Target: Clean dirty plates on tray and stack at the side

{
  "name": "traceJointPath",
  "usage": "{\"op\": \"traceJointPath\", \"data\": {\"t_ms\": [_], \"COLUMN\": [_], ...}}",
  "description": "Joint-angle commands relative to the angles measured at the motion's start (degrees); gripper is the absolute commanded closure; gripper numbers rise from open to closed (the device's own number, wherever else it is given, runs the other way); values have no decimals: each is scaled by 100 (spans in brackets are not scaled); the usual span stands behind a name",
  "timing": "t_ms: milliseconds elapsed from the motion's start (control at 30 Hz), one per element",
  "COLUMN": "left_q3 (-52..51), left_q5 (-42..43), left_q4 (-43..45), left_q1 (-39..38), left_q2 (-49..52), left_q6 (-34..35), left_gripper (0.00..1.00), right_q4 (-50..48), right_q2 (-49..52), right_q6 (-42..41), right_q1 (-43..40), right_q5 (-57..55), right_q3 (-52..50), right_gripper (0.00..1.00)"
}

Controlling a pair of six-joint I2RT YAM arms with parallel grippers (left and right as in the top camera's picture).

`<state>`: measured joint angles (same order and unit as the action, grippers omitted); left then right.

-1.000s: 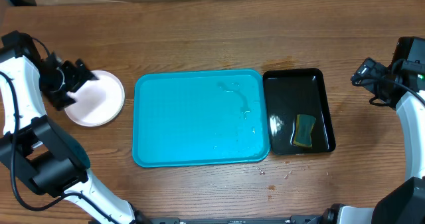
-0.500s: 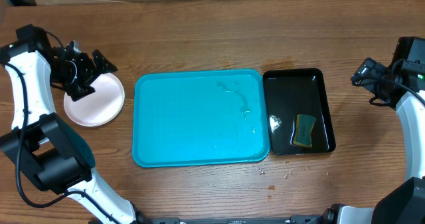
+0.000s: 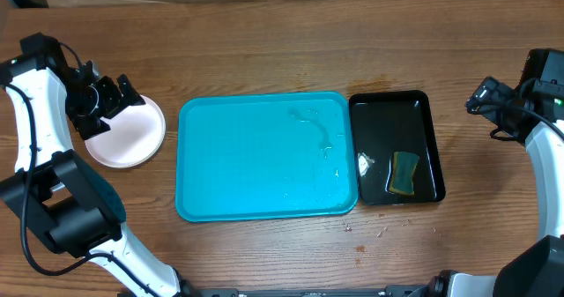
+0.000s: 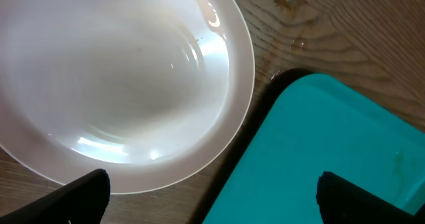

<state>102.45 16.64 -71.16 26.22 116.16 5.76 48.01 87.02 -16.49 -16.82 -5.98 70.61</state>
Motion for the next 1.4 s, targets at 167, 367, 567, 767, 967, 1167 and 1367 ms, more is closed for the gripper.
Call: {"op": "traceJointPath", "data": {"t_ms": [167, 367, 567, 767, 967, 1167, 1367], "left_q3": [-15, -13, -13, -13, -15, -13, -15], "left_q5": [-96, -96, -96, -98, -96, -98, -96], "left_q4": [-13, -11, -13, -13, -13, -13, -13], "left_q1": [11, 11, 11, 11, 11, 11, 11], "left_q2": [-2, -2, -2, -2, -2, -2, -2], "left_q6": [-85, -85, -85, -85, -85, -85, -85], "left_gripper": [0, 0, 0, 0, 0, 0, 0], "right_q4": [-35, -33, -9, 7, -444, -2210, -4138], "right_q2": [-2133, -3954, -5587, -6896, -7954, -8384, -8393], "right_q6": [-17, -17, -20, 46, 46, 46, 48], "right_q1": [562, 1558, 2330, 2424, 2409, 2262, 2264], "right_q5": [-44, -44, -44, -168, -302, -251, -107], "right_q3": [20, 20, -42, -645, -1980, -3473, -4859], "right_gripper": [0, 0, 0, 0, 0, 0, 0]}}
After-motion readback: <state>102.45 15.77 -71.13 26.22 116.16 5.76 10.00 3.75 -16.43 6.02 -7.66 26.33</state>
